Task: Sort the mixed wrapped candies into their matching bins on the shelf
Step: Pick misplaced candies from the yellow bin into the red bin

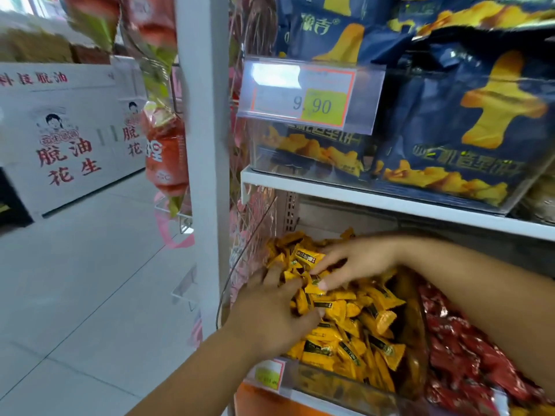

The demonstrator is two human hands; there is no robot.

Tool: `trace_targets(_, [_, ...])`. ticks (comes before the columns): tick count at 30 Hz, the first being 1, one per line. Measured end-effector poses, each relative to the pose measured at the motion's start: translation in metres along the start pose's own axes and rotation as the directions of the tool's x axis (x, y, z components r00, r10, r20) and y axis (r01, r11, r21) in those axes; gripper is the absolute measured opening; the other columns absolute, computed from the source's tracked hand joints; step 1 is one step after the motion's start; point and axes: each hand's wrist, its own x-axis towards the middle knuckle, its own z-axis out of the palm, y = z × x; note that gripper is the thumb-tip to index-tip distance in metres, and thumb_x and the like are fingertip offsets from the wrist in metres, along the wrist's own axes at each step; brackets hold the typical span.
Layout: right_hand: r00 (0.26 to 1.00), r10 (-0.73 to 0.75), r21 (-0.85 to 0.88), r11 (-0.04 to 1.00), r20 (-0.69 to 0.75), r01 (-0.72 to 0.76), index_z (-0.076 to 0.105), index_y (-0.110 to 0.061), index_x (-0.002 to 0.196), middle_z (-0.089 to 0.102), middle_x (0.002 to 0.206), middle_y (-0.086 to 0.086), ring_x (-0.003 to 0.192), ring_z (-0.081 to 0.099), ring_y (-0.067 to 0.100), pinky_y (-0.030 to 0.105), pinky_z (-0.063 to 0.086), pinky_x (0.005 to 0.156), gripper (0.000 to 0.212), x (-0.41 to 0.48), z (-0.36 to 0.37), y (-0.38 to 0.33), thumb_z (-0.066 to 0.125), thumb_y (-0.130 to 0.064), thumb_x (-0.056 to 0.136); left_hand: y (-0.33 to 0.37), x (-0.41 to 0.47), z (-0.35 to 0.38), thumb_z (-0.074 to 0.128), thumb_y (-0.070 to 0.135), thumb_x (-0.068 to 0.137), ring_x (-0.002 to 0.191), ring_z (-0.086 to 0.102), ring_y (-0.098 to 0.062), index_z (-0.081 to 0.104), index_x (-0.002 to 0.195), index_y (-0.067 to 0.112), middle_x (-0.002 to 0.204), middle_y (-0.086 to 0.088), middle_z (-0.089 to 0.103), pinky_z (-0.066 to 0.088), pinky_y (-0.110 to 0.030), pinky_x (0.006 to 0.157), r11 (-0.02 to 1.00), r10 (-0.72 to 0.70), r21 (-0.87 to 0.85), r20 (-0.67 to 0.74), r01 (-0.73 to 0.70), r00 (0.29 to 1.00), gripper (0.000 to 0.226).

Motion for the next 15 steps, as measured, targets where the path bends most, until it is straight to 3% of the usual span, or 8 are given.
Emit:
trace_targets(1, [0.998,-0.024,0.084,0.996,-0.058,0.029,0.051,-0.028,0.136,0.044,0.147,-0.001,0.125,0.046,0.012,0.024,0.033,0.103,0.046,0.007,-0.005,-0.003,0.048,-0.049,0.095,0.002,-0.003,0.001,0.005,0.083,0.061,0.147,0.007,-0.024,0.025,0.147,0.043,0.162,0.005,0.007,0.016,-0.041,0.117,1.000,0.006,0.013,-0.019,-0.006,1.000,0.097])
trace_targets(3, [0.945,-0.017,0.148,0.987,-0.327,0.069,0.060,-0.022,0.124,0.060,0.129,0.002,0.108,0.056,0.013,0.025,0.042,0.092,0.034,0.036,-0.012,-0.007,0.046,-0.040,0.099,0.004,-0.007,0.003,0.001,0.080,0.060,0.147,0.007,-0.023,0.026,0.147,0.043,0.161,0.008,0.010,0.017,-0.043,0.116,1.000,0.005,0.019,-0.030,-0.005,1.000,0.098])
trace_targets(5, [0.874,0.021,0.102,0.994,-0.486,0.032,0.060,-0.025,0.121,0.060,0.128,0.003,0.110,0.056,0.018,0.031,0.044,0.093,0.031,0.074,-0.013,-0.013,0.043,-0.041,0.100,0.003,-0.009,0.003,0.002,0.080,0.064,0.147,0.006,-0.023,0.024,0.147,0.043,0.161,0.011,0.010,0.017,-0.044,0.116,1.000,0.009,0.025,-0.038,-0.008,0.999,0.093])
trace_targets(8, [0.903,-0.023,-0.009,1.000,-0.429,0.022,0.051,-0.040,0.129,0.052,0.139,-0.002,0.125,0.049,0.023,0.034,0.042,0.099,0.042,0.118,0.002,-0.015,0.046,-0.058,0.091,-0.003,-0.008,0.003,0.012,0.082,0.077,0.148,0.000,-0.021,0.020,0.148,0.044,0.161,0.013,0.005,0.015,-0.044,0.119,1.000,0.013,0.019,-0.005,-0.013,1.000,0.081])
trace_targets(10, [0.931,-0.050,-0.094,0.995,-0.361,0.017,0.043,-0.048,0.132,0.046,0.144,-0.006,0.130,0.043,0.023,0.036,0.040,0.102,0.044,0.121,0.007,-0.007,0.046,-0.058,0.089,-0.006,-0.007,0.002,0.018,0.081,0.082,0.148,-0.002,-0.020,0.019,0.148,0.045,0.161,0.013,0.002,0.014,-0.044,0.119,1.000,0.010,0.030,0.016,-0.011,1.000,0.075])
trace_targets(12, [0.957,-0.093,-0.136,0.989,-0.274,0.058,0.039,-0.046,0.139,0.040,0.149,-0.006,0.134,0.038,0.020,0.035,0.035,0.108,0.048,0.105,0.006,0.001,0.049,-0.048,0.093,-0.007,-0.008,0.003,0.021,0.080,0.085,0.148,-0.002,-0.019,0.019,0.147,0.046,0.161,0.014,0.000,0.016,-0.045,0.118,0.999,0.009,0.034,0.015,-0.010,1.000,0.070])
trace_targets(15, [0.978,-0.136,-0.236,0.967,-0.159,0.096,0.045,-0.035,0.142,0.046,0.144,-0.003,0.130,0.043,0.016,0.030,0.034,0.107,0.043,0.069,0.003,0.010,0.044,-0.044,0.100,-0.006,-0.009,0.005,0.024,0.082,0.083,0.148,-0.003,-0.018,0.017,0.142,0.052,0.160,0.014,-0.006,0.018,-0.046,0.117,1.000,0.009,0.001,-0.006,-0.009,1.000,0.067])
